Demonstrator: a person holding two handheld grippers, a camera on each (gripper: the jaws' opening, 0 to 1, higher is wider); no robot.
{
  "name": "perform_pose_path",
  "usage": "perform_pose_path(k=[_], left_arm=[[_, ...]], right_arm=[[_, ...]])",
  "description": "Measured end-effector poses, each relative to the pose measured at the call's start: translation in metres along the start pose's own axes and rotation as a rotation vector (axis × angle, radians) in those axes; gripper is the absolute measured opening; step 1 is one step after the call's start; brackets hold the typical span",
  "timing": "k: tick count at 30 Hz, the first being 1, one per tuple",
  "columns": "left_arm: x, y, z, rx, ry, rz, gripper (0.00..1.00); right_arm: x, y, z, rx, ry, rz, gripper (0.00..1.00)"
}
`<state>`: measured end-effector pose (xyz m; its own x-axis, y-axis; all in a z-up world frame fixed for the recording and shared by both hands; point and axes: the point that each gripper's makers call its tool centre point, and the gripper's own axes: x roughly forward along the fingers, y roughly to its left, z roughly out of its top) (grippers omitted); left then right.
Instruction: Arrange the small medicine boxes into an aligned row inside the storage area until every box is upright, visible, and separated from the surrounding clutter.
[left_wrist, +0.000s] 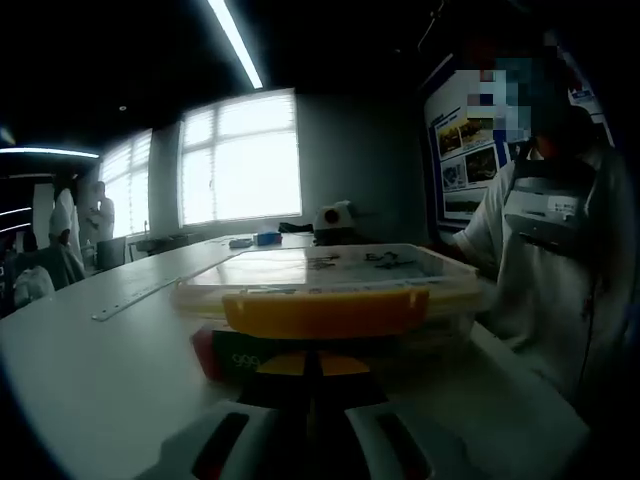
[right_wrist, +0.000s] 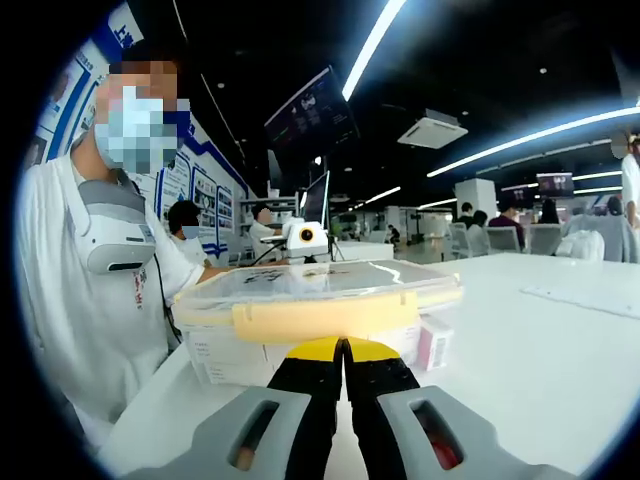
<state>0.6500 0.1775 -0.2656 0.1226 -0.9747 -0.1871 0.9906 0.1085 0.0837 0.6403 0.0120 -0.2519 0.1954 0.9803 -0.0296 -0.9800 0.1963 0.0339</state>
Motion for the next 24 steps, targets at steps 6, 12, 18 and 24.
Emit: perform_pose_path(k=[6,12,18,24], left_arm=[[-0.018,0.002,0.016,-0.119,-0.057,0.053,0.0],[-0.018,-0.031,0.023,-0.093,-0.001,0.017,0.21],[-0.026,-0.05,0.034,-0.139,-0.05,0.029,0.29],[-0.029,-0.062,0.032,-0.119,-0.033,0.141,0.55]], right_arm=[[-0.019,-0.021,0.007,0.054,-0.01,-0.124,0.04],[-0.029,-0.031,0.023,0.118,-0.025,-0.152,0.27],[-0.018,-0.039,0.032,0.219,-0.022,-0.122,0.53],[0.006,-0.045,0.032,0.228,0.036,-0.123,0.81]])
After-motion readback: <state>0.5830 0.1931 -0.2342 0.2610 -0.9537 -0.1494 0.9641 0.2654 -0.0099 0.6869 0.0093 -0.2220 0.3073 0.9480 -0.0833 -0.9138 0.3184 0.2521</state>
